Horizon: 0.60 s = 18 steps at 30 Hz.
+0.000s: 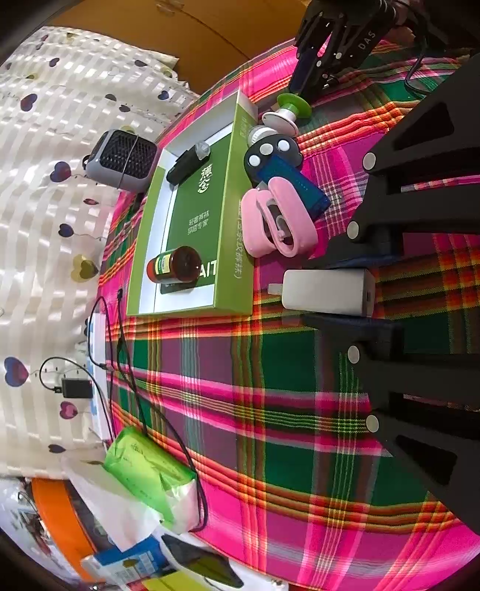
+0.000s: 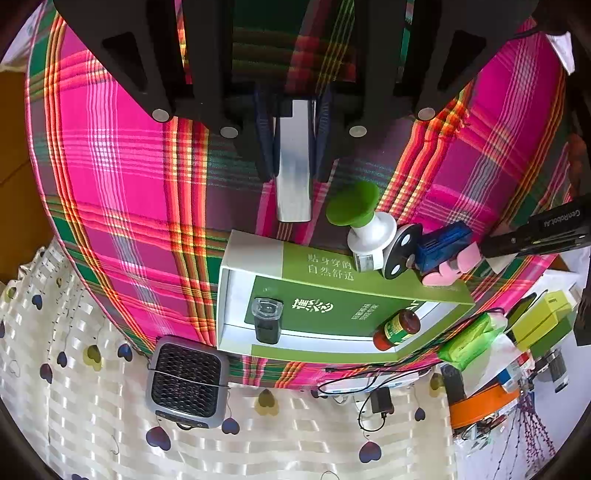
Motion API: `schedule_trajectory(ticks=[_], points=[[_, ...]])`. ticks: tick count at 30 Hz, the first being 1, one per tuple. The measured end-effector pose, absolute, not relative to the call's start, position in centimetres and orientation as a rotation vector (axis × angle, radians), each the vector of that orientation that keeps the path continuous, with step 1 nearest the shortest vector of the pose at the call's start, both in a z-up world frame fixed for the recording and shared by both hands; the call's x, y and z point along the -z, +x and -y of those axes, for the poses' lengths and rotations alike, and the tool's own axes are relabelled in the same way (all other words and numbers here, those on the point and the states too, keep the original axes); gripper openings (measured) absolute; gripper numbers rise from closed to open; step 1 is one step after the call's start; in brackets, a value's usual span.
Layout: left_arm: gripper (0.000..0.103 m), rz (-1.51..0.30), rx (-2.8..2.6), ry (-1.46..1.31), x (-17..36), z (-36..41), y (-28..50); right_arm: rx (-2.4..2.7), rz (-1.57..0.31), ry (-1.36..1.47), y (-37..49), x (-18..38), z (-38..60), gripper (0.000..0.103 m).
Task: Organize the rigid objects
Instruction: 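Grasp the white USB charger with the left tool while the right tool grasps the silver lighter, then lift the white charger with the left tool while the right tool lifts the silver lighter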
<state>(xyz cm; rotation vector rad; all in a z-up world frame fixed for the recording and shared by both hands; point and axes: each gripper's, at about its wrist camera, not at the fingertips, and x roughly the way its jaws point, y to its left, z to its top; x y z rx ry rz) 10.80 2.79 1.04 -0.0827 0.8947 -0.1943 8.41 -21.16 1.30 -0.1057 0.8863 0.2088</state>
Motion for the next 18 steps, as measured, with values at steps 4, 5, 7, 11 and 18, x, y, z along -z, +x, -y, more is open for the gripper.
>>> schedule_trajectory(ticks=[4,5,7,11,18], points=[[0.02,-0.893,0.191,-0.078,-1.03,-2.71,10.74,-0.21,-0.887,-0.103,8.42,-1.3,21.14,0.024],[0.02,-0.892,0.19,-0.076,-1.04,-2.68,10.74,-0.21,-0.887,-0.103,8.42,-1.3,21.15,0.024],[0.02,-0.892,0.19,-0.079,-1.05,-2.79,10.71,-0.21,-0.887,-0.103,8.42,-1.3,21.16,0.024],[0.02,-0.893,0.191,-0.08,-1.05,-2.73,10.7,-0.21,-0.887,-0.103,8.42,-1.29,21.18,0.024],[0.02,-0.893,0.188,-0.078,-1.09,-2.83,10.68,-0.203,-0.892,-0.098,8.38,-1.32,21.11,0.024]])
